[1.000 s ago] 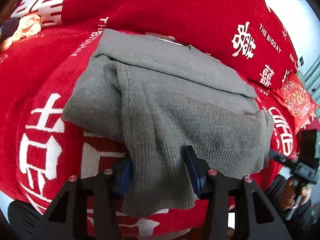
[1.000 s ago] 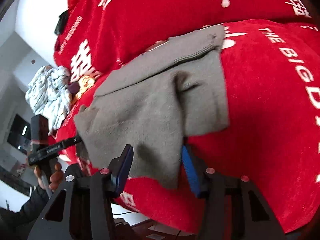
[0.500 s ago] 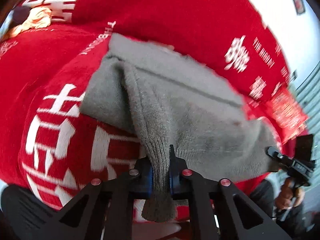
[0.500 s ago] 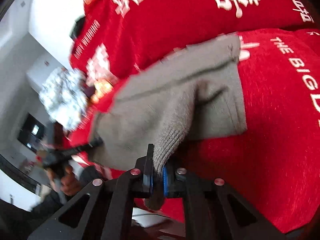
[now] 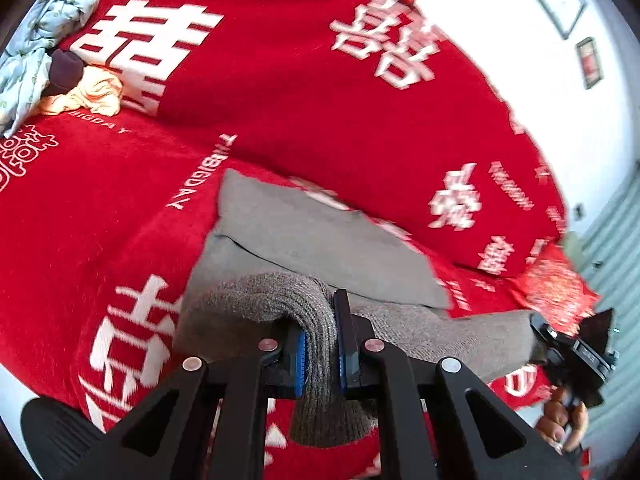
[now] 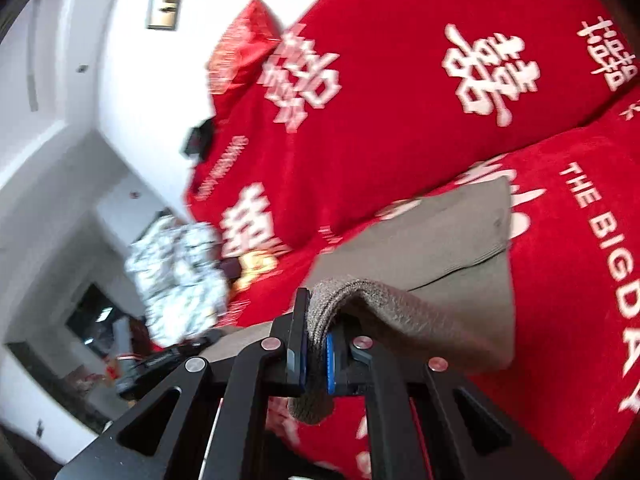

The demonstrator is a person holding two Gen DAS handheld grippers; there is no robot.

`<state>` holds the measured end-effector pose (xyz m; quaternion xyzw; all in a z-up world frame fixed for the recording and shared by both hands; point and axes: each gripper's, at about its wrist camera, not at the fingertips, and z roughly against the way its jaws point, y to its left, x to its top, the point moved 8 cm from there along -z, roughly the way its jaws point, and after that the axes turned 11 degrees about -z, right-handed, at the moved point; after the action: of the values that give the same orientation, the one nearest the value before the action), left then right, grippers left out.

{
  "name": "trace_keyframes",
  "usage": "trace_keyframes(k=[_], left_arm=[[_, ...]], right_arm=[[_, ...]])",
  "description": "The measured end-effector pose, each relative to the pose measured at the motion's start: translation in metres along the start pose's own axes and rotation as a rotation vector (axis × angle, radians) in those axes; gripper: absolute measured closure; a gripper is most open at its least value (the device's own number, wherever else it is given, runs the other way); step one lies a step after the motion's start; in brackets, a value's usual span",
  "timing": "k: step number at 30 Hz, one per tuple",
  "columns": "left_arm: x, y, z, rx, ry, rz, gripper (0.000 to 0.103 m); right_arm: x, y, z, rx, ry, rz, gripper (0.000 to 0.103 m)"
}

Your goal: Fold small clothes

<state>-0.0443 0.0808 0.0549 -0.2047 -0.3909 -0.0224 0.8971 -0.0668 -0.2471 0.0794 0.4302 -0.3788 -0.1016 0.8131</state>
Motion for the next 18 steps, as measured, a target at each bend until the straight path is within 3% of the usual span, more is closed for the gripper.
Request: trace_keyframes(k=[3, 5, 18], left_arm=[[0.02, 0.0, -0.029, 0.075, 0.026, -0.008, 0.09], [0.027, 0.0, -0.042, 0.085, 0.045, 0.001, 0.09], [0.038, 0.01, -0.09, 0.12, 0.118, 0.014, 0.09]], right_arm=[[0.019, -0.012, -0.025, -0.119, 0.001, 0.023, 0.096], [0.03, -0.018, -0.038, -0.178, 0.01, 0.018, 0.096], [0.053, -0.043, -0.08, -0.303, 0.045, -0.002, 0.096]])
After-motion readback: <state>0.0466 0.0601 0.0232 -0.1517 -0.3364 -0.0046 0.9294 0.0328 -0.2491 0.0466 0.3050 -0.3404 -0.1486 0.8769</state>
